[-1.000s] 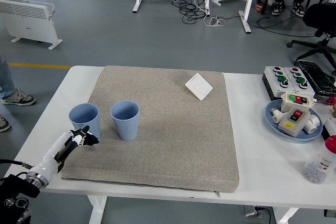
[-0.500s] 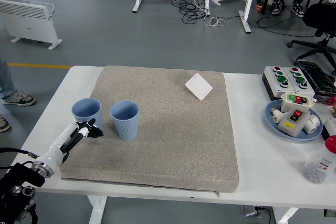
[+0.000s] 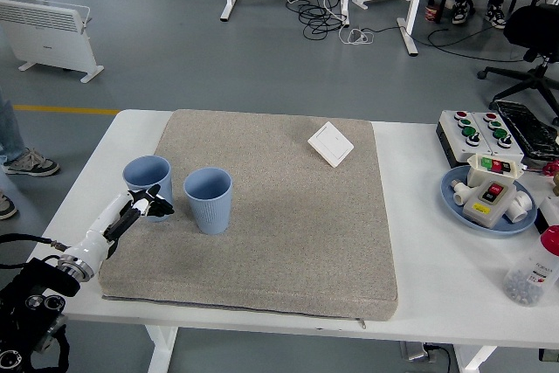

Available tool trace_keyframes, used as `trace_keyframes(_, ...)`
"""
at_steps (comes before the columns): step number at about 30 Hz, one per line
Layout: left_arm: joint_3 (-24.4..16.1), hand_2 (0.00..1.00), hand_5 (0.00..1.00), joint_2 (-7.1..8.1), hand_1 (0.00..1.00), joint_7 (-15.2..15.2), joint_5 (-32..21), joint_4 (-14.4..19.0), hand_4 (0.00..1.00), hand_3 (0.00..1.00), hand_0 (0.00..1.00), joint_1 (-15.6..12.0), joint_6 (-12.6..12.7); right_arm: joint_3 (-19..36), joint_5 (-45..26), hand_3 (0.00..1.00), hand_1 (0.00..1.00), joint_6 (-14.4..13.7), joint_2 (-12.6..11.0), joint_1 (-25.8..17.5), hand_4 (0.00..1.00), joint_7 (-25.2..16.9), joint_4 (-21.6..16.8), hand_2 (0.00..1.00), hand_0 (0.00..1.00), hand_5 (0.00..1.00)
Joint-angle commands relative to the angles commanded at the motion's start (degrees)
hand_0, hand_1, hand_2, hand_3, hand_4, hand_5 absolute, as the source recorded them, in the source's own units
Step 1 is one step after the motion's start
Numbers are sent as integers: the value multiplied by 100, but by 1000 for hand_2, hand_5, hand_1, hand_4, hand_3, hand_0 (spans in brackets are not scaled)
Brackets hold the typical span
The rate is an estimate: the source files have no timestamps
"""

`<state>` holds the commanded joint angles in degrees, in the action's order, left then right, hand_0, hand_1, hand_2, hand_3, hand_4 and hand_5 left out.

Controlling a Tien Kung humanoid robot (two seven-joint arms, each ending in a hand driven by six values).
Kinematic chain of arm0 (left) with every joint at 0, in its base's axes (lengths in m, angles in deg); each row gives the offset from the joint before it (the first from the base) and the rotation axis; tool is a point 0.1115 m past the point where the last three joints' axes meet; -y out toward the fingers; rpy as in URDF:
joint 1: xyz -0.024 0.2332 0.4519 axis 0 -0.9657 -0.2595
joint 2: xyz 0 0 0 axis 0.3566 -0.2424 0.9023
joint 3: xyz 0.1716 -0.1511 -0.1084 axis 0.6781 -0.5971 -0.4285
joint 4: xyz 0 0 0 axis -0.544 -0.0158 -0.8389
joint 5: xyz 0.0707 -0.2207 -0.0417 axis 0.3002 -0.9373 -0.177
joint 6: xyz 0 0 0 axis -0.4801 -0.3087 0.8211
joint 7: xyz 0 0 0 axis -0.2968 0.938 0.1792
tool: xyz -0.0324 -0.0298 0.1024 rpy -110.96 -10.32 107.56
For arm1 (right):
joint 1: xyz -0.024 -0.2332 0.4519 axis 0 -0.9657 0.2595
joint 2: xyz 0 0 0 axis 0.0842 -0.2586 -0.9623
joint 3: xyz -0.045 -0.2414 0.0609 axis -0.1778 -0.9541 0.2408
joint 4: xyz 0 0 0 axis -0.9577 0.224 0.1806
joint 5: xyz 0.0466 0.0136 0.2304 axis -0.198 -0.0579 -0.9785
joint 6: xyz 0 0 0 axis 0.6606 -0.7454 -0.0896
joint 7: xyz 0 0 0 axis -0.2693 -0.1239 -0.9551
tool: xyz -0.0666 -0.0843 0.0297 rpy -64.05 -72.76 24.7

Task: Push cup pick cup insert cup

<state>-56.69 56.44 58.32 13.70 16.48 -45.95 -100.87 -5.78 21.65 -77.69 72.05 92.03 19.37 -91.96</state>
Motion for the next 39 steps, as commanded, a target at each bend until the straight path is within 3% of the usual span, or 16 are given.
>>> trace_keyframes(24,-63,506,998,-196,595,-180,212,-925,629,455,631,681,41,-85,-8,585,700,10,11,18,153,6,0,719,785,507)
trace_keyframes(39,-160,505,998,-238,593,-180,309,-992,623,454,625,748,33,-133,-16,585,700,15,23,26,152,1,0,719,784,508)
